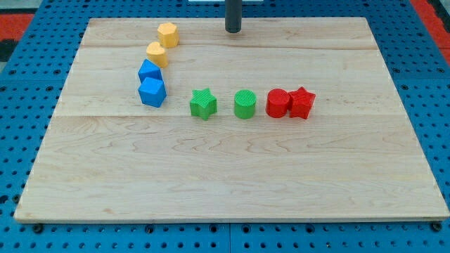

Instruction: Move the arm right diagonal to the blue triangle

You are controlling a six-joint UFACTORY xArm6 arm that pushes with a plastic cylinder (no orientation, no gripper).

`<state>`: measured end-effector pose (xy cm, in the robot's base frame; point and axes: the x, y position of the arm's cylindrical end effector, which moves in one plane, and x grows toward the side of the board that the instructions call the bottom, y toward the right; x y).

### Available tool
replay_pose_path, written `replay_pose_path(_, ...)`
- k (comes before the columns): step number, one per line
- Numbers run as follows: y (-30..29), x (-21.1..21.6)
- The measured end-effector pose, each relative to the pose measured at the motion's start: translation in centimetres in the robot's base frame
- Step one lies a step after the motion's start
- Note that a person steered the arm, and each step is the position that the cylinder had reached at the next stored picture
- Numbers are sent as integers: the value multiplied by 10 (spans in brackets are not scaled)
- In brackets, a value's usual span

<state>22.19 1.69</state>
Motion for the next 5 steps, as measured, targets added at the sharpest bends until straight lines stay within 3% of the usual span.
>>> replay_pose_path(3, -8, 31)
replay_pose_path(4, -26, 75)
replay_pose_path(5, -104, 81)
